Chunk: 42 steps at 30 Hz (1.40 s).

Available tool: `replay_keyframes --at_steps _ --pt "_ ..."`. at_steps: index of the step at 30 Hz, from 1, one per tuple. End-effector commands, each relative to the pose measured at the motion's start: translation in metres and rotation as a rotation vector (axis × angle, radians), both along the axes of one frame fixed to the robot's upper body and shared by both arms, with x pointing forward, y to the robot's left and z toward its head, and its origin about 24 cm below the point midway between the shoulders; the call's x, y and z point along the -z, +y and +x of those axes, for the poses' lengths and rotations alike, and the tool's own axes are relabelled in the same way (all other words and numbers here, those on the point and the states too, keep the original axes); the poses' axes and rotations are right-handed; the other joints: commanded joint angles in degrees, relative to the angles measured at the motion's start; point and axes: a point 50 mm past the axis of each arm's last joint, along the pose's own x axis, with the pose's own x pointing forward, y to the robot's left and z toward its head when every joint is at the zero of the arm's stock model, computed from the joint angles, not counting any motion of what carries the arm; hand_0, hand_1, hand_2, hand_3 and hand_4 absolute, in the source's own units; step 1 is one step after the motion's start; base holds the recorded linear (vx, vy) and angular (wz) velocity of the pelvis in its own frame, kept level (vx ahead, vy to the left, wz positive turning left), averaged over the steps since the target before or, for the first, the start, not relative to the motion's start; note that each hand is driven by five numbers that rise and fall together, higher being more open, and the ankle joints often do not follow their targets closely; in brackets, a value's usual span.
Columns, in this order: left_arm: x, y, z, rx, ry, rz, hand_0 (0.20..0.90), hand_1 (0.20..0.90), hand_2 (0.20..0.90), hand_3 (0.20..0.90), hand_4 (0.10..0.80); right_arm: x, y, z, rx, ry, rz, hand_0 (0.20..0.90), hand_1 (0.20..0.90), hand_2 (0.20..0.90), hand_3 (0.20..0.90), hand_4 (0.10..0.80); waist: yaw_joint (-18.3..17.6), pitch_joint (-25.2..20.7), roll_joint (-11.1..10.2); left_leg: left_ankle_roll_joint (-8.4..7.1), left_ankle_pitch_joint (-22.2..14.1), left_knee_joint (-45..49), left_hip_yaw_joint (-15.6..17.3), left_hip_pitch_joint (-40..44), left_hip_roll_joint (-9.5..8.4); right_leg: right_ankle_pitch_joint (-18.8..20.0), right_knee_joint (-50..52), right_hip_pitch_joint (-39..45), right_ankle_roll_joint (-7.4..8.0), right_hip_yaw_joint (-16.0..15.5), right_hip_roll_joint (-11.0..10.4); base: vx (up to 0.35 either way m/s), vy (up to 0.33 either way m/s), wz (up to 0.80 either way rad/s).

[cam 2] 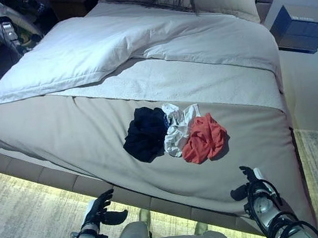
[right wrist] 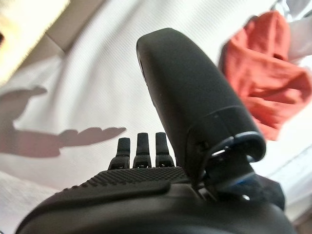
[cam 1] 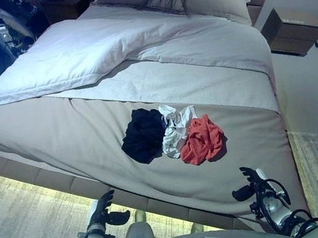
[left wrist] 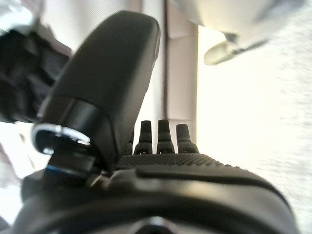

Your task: Pick up the clothes from the bed and place them into the basket

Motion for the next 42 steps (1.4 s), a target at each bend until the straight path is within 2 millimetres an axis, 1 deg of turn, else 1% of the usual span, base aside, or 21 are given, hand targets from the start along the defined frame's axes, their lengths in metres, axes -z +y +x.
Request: replay_keyframes --at_steps 1,3,6,9,13,15,17,18,20,21,22,24,25,26,27,28,29,32,34,38,42 --pt "-0.022 0.007 0.037 0.066 -0.130 0.018 0.900 0.900 0.900 0.900 0.800 -0.083 -0.037 0.091 -0.014 -0.313 -0.216 0.900 0.900 0.900 0.900 0.800 3.9 3.2 1.6 0.22 -2.4 7.5 -1.8 -7.3 0.00 -2.9 7.9 -3.1 1.78 1.5 -1.7 -0.130 -0.123 0.13" --pt "-0.029 0.009 0.050 0.075 -0.156 0.026 0.900 0.900 0.900 0.900 0.800 -0.110 -0.043 0.115 -0.015 -0.371 -0.299 0.900 0.900 0.900 0.900 0.800 4.6 5.1 2.0 -0.02 -2.1 8.9 -2.9 -10.3 -0.25 -3.0 9.0 -5.5 1.32 1.4 -1.6 -0.109 -0.114 0.09" --pt "-0.036 0.007 0.061 0.119 -0.195 0.024 0.900 0.900 0.900 0.900 0.800 -0.141 -0.050 0.136 -0.007 -0.433 -0.373 0.900 0.900 0.900 0.900 0.800 5.5 7.4 2.9 -0.15 -1.5 10.8 -4.3 -14.2 -0.60 -3.3 11.0 -8.7 0.87 0.8 -1.7 -0.068 -0.094 0.11" --pt "-0.045 0.002 0.073 0.103 -0.268 -0.014 0.900 0.900 0.900 0.900 0.800 -0.173 -0.059 0.154 0.000 -0.492 -0.391 0.900 0.900 0.900 0.900 0.800 6.3 9.7 4.8 -0.44 -0.5 12.8 -5.7 -18.7 -0.92 -4.1 14.2 -13.0 -0.05 0.0 -1.8 -0.103 -0.014 0.17" --pt "-0.057 0.002 0.084 0.099 -0.334 -0.051 0.900 0.900 0.900 0.900 0.800 -0.196 -0.061 0.164 0.025 -0.579 -0.373 0.900 0.900 0.900 0.900 0.800 7.4 11.6 6.2 -0.35 0.1 13.6 -6.7 -21.7 -0.88 -5.0 17.5 -17.4 -0.78 -1.1 -2.0 -0.064 -0.058 0.13" --pt "-0.061 0.002 0.086 0.095 -0.351 -0.061 0.900 0.900 0.900 0.900 0.800 -0.212 -0.067 0.169 0.063 -0.582 -0.396 0.900 0.900 0.900 0.900 0.800 8.0 13.0 7.3 0.06 0.3 15.3 -7.4 -25.2 -1.40 -5.8 21.6 -22.0 -1.37 -1.4 -2.5 -0.051 -0.053 0.28" --pt "-0.061 0.003 0.084 0.090 -0.353 -0.062 0.900 0.900 0.900 0.900 0.800 -0.217 -0.077 0.168 0.130 -0.549 -0.396 0.900 0.900 0.900 0.900 0.800 8.4 13.8 8.2 0.57 0.3 16.8 -7.5 -27.1 -1.69 -6.4 24.7 -24.8 -1.71 -1.7 -3.4 0.001 -0.008 0.15" --pt "-0.061 0.005 0.082 0.080 -0.350 -0.061 0.900 0.900 0.900 0.900 0.800 -0.222 -0.083 0.167 0.167 -0.529 -0.401 0.900 0.900 0.900 0.900 0.800 8.6 14.1 8.6 0.65 -1.9 19.2 -7.6 -28.7 -2.03 -8.7 28.3 -27.1 -1.40 -0.9 -4.3 0.018 0.011 0.12" --pt "-0.061 0.005 0.081 0.080 -0.354 -0.059 0.900 0.900 0.900 0.900 0.800 -0.229 -0.088 0.168 0.184 -0.524 -0.425 0.900 0.900 0.900 0.900 0.800 8.8 14.6 9.4 1.04 -2.2 21.0 -7.7 -30.4 -2.30 -9.1 30.8 -29.5 -1.53 -0.7 -5.1 -0.025 0.049 0.09" --pt "-0.062 0.007 0.080 0.056 -0.367 -0.072 0.900 0.900 0.900 0.900 0.800 -0.239 -0.096 0.168 0.196 -0.487 -0.436 0.900 0.900 0.900 0.900 0.800 8.8 15.0 10.7 1.65 -2.6 23.6 -7.2 -33.0 -2.45 -10.0 34.3 -32.9 -1.85 -0.1 -6.1 -0.063 0.087 0.07" --pt "-0.062 0.007 0.080 0.040 -0.371 -0.079 0.900 0.900 0.900 0.900 0.800 -0.240 -0.098 0.168 0.201 -0.473 -0.427 0.900 0.900 0.900 0.900 0.800 8.9 15.1 11.1 1.92 -2.9 24.7 -7.1 -33.9 -2.61 -10.4 35.7 -34.2 -1.97 0.3 -6.5 -0.073 0.098 0.05" --pt "-0.064 0.010 0.080 0.020 -0.376 -0.081 0.900 0.900 0.900 0.900 0.800 -0.238 -0.099 0.168 0.212 -0.430 -0.358 0.900 0.900 0.900 0.900 0.800 9.0 15.6 12.0 2.69 -3.4 26.5 -6.8 -35.7 -2.86 -11.1 38.6 -36.9 -2.17 1.2 -7.2 -0.040 0.014 0.03" --pt "-0.066 0.012 0.080 0.029 -0.377 -0.078 0.900 0.900 0.900 0.900 0.800 -0.231 -0.101 0.165 0.232 -0.382 -0.319 0.900 0.900 0.900 0.900 0.800 9.2 15.9 12.2 3.07 -3.8 28.1 -6.5 -37.2 -3.02 -11.5 40.5 -38.6 -2.36 1.6 -7.5 -0.014 -0.034 0.04" --pt "-0.066 0.012 0.080 0.032 -0.377 -0.078 0.900 0.900 0.900 0.900 0.800 -0.229 -0.101 0.164 0.237 -0.366 -0.312 0.900 0.900 0.900 0.900 0.800 9.3 16.0 12.3 3.12 -3.9 28.5 -6.5 -37.6 -3.00 -11.6 40.9 -38.9 -2.43 1.7 -7.6 -0.002 -0.071 0.02" --pt "-0.070 0.015 0.081 0.039 -0.384 -0.078 0.900 0.900 0.900 0.900 0.800 -0.218 -0.102 0.159 0.234 -0.325 -0.250 0.900 0.900 0.900 0.900 0.800 9.4 16.2 12.3 3.51 -4.1 29.1 -6.4 -38.2 -3.03 -12.0 41.7 -39.6 -2.82 1.6 -7.3 0.000 -0.048 0.02" --pt "-0.070 0.015 0.081 0.038 -0.385 -0.078 0.900 0.900 0.900 0.900 0.800 -0.217 -0.102 0.159 0.233 -0.325 -0.248 0.900 0.900 0.900 0.900 0.800 9.4 16.2 12.3 3.52 -4.1 29.0 -6.4 -38.2 -3.03 -12.0 41.7 -39.7 -2.85 1.6 -7.2 0.011 -0.052 0.06" --pt "-0.072 0.016 0.082 0.034 -0.388 -0.080 0.900 0.900 0.900 0.900 0.800 -0.213 -0.103 0.157 0.239 -0.326 -0.245 0.300 0.300 0.300 0.200 0.100 9.4 16.3 12.4 3.58 -4.0 28.8 -6.5 -38.0 -3.07 -12.0 41.6 -39.5 -3.07 1.5 -6.8 0.044 -0.033 0.07" --pt "-0.074 0.020 0.081 0.050 -0.381 -0.074 0.900 0.900 0.900 0.900 0.800 -0.207 -0.104 0.153 0.268 -0.369 -0.217 0.300 0.300 0.300 0.200 0.100 9.6 16.0 12.2 3.27 -3.7 27.6 -6.7 -36.3 -2.96 -11.8 40.2 -37.5 -3.28 0.7 -6.2 0.096 -0.059 0.09" --pt "-0.073 0.020 0.079 0.061 -0.384 -0.078 0.900 0.900 0.900 0.900 0.800 -0.212 -0.108 0.152 0.334 -0.455 -0.194 0.300 0.300 0.300 0.200 0.100 9.6 15.6 12.2 2.71 -3.3 26.3 -7.1 -34.7 -2.87 -11.4 38.0 -35.0 -3.49 0.0 -5.3 0.093 -0.052 0.12" --pt "-0.070 0.020 0.073 0.075 -0.374 -0.083 0.900 0.900 0.900 0.900 0.800 -0.218 -0.115 0.149 0.398 -0.541 -0.156 0.300 0.300 0.300 0.200 0.100 9.5 14.9 12.0 1.90 -2.8 23.6 -7.2 -31.7 -2.58 -10.9 34.1 -31.0 -3.55 -0.8 -4.1 0.075 -0.022 -0.07" --pt "-0.062 0.019 0.063 0.069 -0.352 -0.084 0.900 0.900 0.900 0.900 0.800 -0.217 -0.122 0.141 0.504 -0.675 -0.014 0.300 0.300 0.300 0.200 0.100 8.8 13.7 11.2 0.84 -2.1 19.7 -6.7 -27.4 -1.74 -10.2 28.7 -25.6 -3.33 -1.1 -2.6 0.082 0.004 -0.06"
